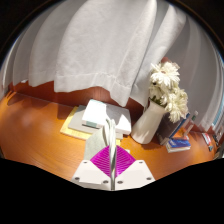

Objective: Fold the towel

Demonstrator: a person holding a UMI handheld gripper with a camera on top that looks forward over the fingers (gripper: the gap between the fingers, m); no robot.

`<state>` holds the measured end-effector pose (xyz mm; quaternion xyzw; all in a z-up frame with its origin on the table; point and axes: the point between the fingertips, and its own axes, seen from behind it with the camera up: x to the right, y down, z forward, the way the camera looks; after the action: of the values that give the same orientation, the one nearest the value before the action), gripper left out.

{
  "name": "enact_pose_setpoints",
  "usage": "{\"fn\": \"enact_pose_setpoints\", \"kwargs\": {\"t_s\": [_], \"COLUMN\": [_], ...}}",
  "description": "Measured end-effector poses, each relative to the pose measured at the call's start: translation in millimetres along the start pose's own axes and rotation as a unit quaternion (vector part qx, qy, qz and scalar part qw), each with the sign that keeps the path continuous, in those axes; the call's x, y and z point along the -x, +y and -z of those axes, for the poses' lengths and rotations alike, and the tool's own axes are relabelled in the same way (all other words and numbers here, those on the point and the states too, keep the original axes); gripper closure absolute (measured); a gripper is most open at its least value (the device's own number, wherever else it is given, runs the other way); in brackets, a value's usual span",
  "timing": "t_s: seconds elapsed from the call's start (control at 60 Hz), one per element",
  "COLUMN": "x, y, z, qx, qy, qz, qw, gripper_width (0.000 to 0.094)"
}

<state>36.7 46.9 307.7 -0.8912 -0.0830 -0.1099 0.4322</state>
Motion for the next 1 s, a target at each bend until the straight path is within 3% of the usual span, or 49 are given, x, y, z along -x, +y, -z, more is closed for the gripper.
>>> {"fn": "enact_pose_setpoints", "kwargs": {"t_s": [0.083, 0.2, 0.317, 0.45, 0.733, 1.0], "x": [-35.1, -68.5, -83.8, -114.0, -178.0, -198.7], "y": [33.5, 81.3, 97.8, 83.9, 6.0, 31.6], "z": [-13.9, -27.3, -19.0, 22.2, 145.6, 231.6], "qx": [0.015, 0.038, 0.039, 0.019, -0.077, -0.097], "qy": [-0.011, -0.029, -0.052, -0.055, -0.035, -0.008], "qz": [0.012, 0.015, -0.001, -0.012, -0.078, -0.109], "qw": [1.000, 0.999, 0.998, 0.998, 0.993, 0.989], "gripper_width": [0.0865, 0.0488, 0.0303, 0.0283, 0.0258, 0.0258]}}
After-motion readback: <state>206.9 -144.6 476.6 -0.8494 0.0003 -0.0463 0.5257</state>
